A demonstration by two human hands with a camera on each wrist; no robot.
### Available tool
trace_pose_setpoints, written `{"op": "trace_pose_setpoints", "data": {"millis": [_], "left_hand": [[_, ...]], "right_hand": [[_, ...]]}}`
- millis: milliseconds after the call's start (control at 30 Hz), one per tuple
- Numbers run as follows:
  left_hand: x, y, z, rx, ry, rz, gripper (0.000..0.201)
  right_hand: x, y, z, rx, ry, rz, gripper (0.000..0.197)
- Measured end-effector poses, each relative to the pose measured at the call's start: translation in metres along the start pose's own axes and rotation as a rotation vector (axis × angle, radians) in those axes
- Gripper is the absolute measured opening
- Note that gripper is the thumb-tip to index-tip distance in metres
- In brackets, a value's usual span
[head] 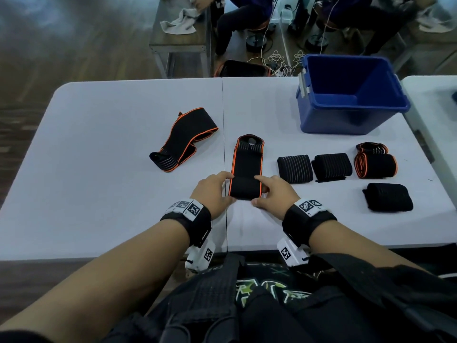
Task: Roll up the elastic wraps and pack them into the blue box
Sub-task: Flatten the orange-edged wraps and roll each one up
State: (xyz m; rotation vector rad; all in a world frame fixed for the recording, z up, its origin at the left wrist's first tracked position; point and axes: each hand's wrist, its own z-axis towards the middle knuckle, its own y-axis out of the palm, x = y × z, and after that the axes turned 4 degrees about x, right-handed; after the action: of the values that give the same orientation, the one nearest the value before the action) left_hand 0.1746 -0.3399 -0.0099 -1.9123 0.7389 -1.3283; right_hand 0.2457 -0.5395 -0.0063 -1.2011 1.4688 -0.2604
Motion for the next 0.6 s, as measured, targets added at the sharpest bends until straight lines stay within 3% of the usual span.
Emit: {"op": "trace_pose_setpoints", "data": {"millis": [67, 200, 300, 433, 600], "left_hand": [[-0.001, 0.002, 0.0, 0.008, 0.017, -0.014, 0.054], [0.002, 0.001, 0.006, -0.009, -0.076, -0.144, 0.034], [0.005, 0.003, 0.012, -0.034, -0.125, -0.183, 0.027], [0.009, 0.003, 0.016, -0.048, -0.171, -0.191, 0.023], [0.014, 0.003, 0.015, -0.035, -0.203, -0.141, 0.045]], "right_hand": [[-0.001, -0.002, -0.002, -0.004, 0.001, 0.045, 0.064], [-0.004, -0.007, 0.0, 0.002, 0.06, 0.191, 0.019], [-0.007, -0.013, 0.003, -0.006, 0.138, 0.287, 0.037], [-0.001, -0.01, 0.002, -0.018, 0.195, 0.329, 0.028], [-0.005, -0.003, 0.007, 0.032, 0.23, 0.291, 0.047]]}}
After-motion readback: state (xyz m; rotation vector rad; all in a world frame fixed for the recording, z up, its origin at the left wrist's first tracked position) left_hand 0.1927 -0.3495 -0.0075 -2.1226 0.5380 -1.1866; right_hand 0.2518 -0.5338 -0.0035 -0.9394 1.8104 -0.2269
